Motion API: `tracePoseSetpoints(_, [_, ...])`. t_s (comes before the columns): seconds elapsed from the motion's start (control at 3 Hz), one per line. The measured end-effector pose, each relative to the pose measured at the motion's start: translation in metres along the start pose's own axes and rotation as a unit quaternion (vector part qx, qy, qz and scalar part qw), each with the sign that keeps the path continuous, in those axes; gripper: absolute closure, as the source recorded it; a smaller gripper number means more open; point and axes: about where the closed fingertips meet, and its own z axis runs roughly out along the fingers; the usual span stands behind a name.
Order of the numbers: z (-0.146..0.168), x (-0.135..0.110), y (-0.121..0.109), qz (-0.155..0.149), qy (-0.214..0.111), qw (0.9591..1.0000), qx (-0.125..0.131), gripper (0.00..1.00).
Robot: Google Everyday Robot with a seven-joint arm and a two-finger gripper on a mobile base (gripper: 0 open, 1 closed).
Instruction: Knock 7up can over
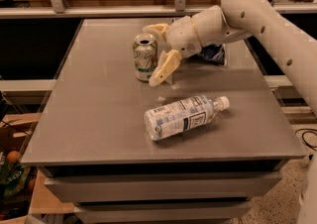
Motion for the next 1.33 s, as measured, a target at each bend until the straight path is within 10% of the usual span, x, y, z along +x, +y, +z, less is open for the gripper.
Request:
tracePoseSetpoints(1.0, [0.002,0.004,0.002,0.011,-0.029,0.9995,-0.008,0.62])
tracePoseSetpoints(1.33, [-0.006,-0.002,0.000,-0.008,0.006,0.9999,-0.009,0.86])
